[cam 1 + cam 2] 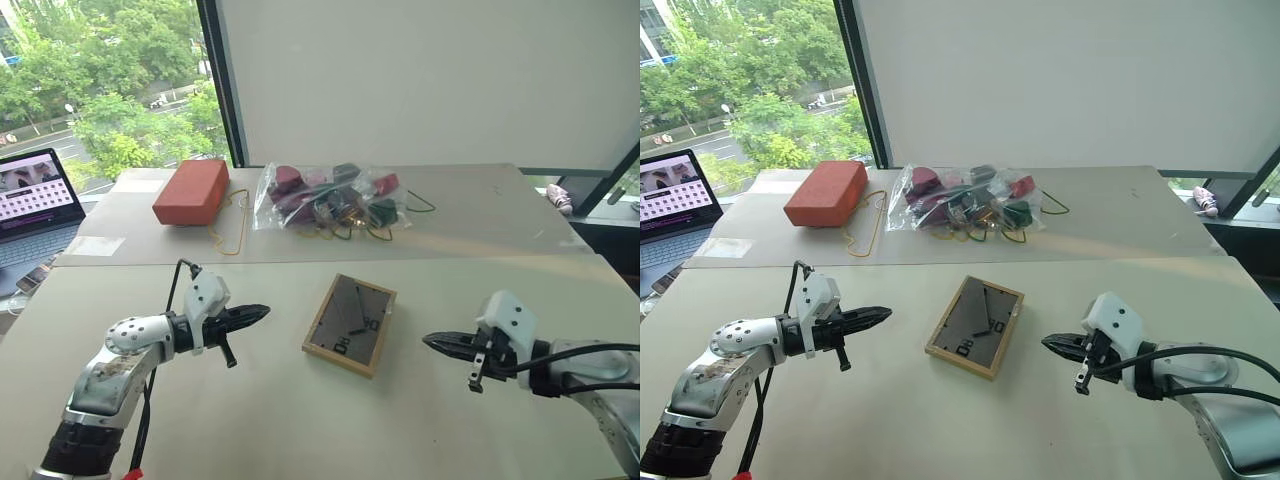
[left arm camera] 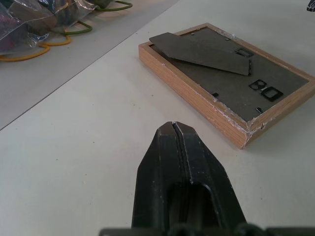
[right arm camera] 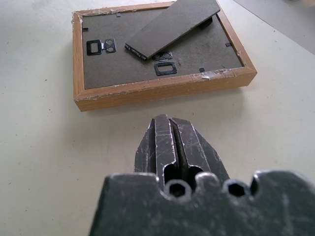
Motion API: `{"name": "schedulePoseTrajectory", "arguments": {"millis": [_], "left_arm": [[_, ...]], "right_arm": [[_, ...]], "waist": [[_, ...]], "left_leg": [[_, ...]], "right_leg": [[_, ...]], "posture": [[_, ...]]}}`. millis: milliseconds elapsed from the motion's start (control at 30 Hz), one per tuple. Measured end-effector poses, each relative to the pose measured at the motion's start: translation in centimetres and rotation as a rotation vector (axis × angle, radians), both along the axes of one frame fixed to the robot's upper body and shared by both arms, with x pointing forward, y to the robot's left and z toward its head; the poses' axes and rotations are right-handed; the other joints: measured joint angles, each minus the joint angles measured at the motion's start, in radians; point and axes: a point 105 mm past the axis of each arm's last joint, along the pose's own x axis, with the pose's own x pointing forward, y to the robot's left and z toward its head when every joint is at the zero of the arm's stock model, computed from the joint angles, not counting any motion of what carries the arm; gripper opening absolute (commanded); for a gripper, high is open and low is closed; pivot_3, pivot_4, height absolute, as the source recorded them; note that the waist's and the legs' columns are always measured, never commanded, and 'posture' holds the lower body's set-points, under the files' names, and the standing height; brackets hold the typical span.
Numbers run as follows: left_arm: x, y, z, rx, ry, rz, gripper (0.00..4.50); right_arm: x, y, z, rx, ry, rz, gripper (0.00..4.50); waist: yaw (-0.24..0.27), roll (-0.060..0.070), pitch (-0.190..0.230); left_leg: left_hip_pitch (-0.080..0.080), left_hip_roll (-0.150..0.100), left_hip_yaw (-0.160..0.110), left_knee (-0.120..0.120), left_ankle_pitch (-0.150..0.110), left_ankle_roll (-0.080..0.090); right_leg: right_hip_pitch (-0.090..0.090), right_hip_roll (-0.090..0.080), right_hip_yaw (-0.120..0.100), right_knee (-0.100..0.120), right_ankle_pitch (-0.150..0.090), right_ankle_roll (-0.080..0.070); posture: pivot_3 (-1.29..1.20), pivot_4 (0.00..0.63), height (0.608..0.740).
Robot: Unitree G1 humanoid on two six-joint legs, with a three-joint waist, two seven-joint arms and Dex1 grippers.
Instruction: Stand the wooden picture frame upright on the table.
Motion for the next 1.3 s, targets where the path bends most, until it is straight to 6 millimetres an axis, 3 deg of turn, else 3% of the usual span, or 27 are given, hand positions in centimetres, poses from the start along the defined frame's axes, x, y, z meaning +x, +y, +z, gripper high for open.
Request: {"name": "schedulePoseTrajectory", "arguments": {"millis": [100, 167, 300, 333, 567, 700, 867, 1000, 1133, 1300], "left_arm": [[0.1, -0.2, -0.2, 0.019, 0.003, -0.011, 0.0], [0.9, -0.5, -1.2, 0.1, -0.009, -0.021, 0.0], [2.1, -1.9, -5.1, 0.229, -0.022, -0.038, 0.0], [2.3, -2.2, -5.2, 0.232, -0.041, -0.044, 0.0], [3.4, -6.7, -5.2, 0.235, -0.12, -0.122, 0.0], [2.2, -6.8, -5.2, 0.251, -0.11, -0.167, 0.0], [-1.0, -3.3, -5.4, 0.313, -0.059, -0.171, 0.0], [-3.0, -1.7, -5.6, 0.331, -0.001, -0.145, 0.0], [-3.2, -1.3, -5.7, 0.331, 0.004, -0.118, 0.0], [-3.0, -1.4, -5.6, 0.33, 0.002, -0.115, 0.0]], "right_arm": [[0.2, -0.1, -0.4, -0.026, 0.006, -0.013, 0.07], [0.9, -0.5, -1.7, -0.086, 0.034, -0.052, 0.07], [3.5, -0.4, -4.7, -0.162, 0.082, -0.165, 0.07], [3.9, -0.1, -4.5, -0.174, 0.066, -0.166, 0.07], [7.5, 5.1, -3.9, -0.21, -0.032, -0.129, 0.07], [8.4, 6.6, -3.7, -0.228, -0.057, -0.117, 0.07], [7.4, 8.3, -3.8, -0.244, -0.05, -0.053, 0.07], [4.9, 9.0, -4.3, -0.231, 0.011, -0.003, 0.07], [3.2, 9.1, -4.6, -0.23, 0.054, 0.012, 0.07], [3.0, 9.3, -4.6, -0.22, 0.073, 0.005, 0.07]], "waist": [[0.002, 0.0, 0.0], [0.004, 0.0, 0.0], [0.001, 0.0, 0.0], [0.001, 0.0, 0.0], [0.007, 0.001, -0.001], [-0.002, 0.001, -0.001], [-0.032, 0.001, -0.001], [-0.027, 0.001, -0.001], [-0.021, 0.002, -0.001], [-0.022, 0.002, -0.002]], "left_leg": [[0.0, 0.0, 0.0, 0.0, 0.0, 0.0], [0.001, 0.0, 0.0, 0.001, 0.0, 0.0], [0.0, 0.0, 0.001, 0.001, 0.001, -0.001], [0.001, 0.0, 0.0, 0.001, 0.001, -0.001], [0.0, -0.001, 0.0, 0.002, 0.001, -0.002], [-0.001, -0.001, 0.0, 0.001, 0.001, -0.002], [0.0, 0.0, -0.001, -0.001, 0.0, 0.001], [0.0, 0.0, -0.002, -0.001, -0.001, 0.001], [0.002, 0.0, -0.002, 0.0, -0.001, 0.001], [0.002, 0.0, -0.001, 0.0, 0.0, 0.001]], "right_leg": [[0.0, 0.0, 0.0, 0.0, 0.0, 0.0], [0.001, 0.0, 0.0, 0.0, 0.0, 0.0], [-0.001, 0.0, 0.001, 0.001, 0.0, 0.0], [0.0, 0.0, 0.0, 0.001, 0.0, 0.0], [0.001, -0.001, 0.0, 0.001, 0.001, 0.001], [-0.001, 0.0, 0.0, 0.003, 0.001, 0.001], [-0.002, 0.0, 0.0, 0.004, 0.001, 0.001], [-0.001, 0.0, 0.0, 0.002, 0.001, 0.001], [0.0, 0.0, 0.0, 0.001, 0.0, 0.0], [0.0, 0.0, 0.0, 0.002, 0.001, 0.0]], "posture": [[0.0, 0.15, 0.74], [0.0, 0.15, 0.74], [0.0, 0.15, 0.74], [0.0, 0.15, 0.74], [0.0, 0.15, 0.74], [0.0, 0.15, 0.74], [0.0, 0.15, 0.74], [0.0, 0.15, 0.74], [0.0, 0.15, 0.74], [0.0, 0.15, 0.74]]}}
